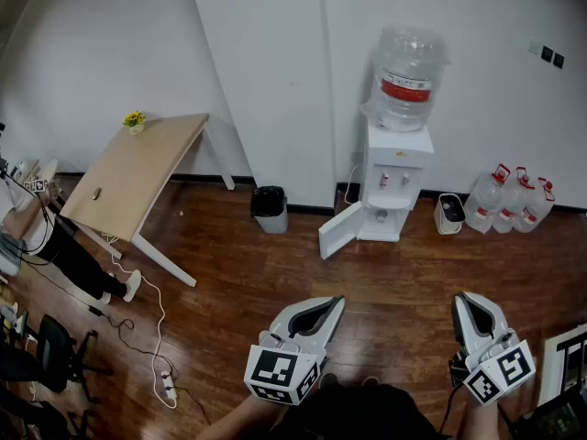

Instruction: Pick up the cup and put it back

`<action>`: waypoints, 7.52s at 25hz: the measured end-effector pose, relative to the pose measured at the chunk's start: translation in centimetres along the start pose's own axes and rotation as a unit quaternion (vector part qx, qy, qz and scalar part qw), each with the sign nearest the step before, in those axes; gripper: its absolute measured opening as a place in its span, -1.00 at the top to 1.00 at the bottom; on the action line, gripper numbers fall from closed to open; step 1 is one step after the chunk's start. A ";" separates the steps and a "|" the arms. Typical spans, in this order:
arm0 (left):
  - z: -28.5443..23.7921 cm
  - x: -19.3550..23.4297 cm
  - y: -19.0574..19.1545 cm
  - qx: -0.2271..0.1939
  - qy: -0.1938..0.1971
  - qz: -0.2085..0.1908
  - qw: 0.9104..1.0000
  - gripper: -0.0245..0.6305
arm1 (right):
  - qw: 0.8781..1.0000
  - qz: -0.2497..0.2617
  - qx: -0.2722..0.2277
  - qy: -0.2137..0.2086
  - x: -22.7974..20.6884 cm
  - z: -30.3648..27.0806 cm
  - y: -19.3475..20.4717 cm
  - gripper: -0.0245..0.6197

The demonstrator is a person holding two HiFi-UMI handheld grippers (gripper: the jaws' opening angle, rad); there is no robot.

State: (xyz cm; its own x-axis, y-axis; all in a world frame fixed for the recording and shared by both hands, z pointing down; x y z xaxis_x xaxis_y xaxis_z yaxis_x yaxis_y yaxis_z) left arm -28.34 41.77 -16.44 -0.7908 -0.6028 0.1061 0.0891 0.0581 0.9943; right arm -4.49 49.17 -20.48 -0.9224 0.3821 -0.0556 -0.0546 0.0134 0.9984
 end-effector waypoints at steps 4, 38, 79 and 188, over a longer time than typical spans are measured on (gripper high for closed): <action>-0.4 2.6 0.9 0.004 0.012 0.003 1.000 0.92 | 1.000 -0.008 0.005 0.008 1.0 -1.9 1.2 0.92; -33.5 4.0 0.5 0.029 0.027 -0.046 0.998 0.92 | 0.998 -0.043 -0.005 -0.052 -26.5 -22.2 1.7 0.92; -47.8 7.7 7.6 0.011 0.080 -0.029 0.996 0.92 | 0.999 -0.021 0.015 -0.023 -33.5 -34.4 9.0 0.92; -54.8 26.0 75.2 0.153 -0.025 0.000 0.988 0.92 | 0.997 -0.045 0.046 -0.050 -50.7 -59.5 93.7 0.09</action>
State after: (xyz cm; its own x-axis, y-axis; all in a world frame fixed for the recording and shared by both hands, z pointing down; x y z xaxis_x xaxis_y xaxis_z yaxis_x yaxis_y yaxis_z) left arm -9.03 -13.13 60.66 -0.8201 -0.5636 0.0986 -0.0918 0.2997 0.9496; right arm 14.40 -23.87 75.38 -0.8719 0.4665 -0.1488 -0.0961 0.1350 0.9862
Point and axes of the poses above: the fingertips, and each gripper's own axes: z backward along the fingers, x to its left, y out of its underside, the point moved 3 cm from there along z, backward along the fingers, and after that the axes turned 4 degrees about -x, right-handed, at the moved point
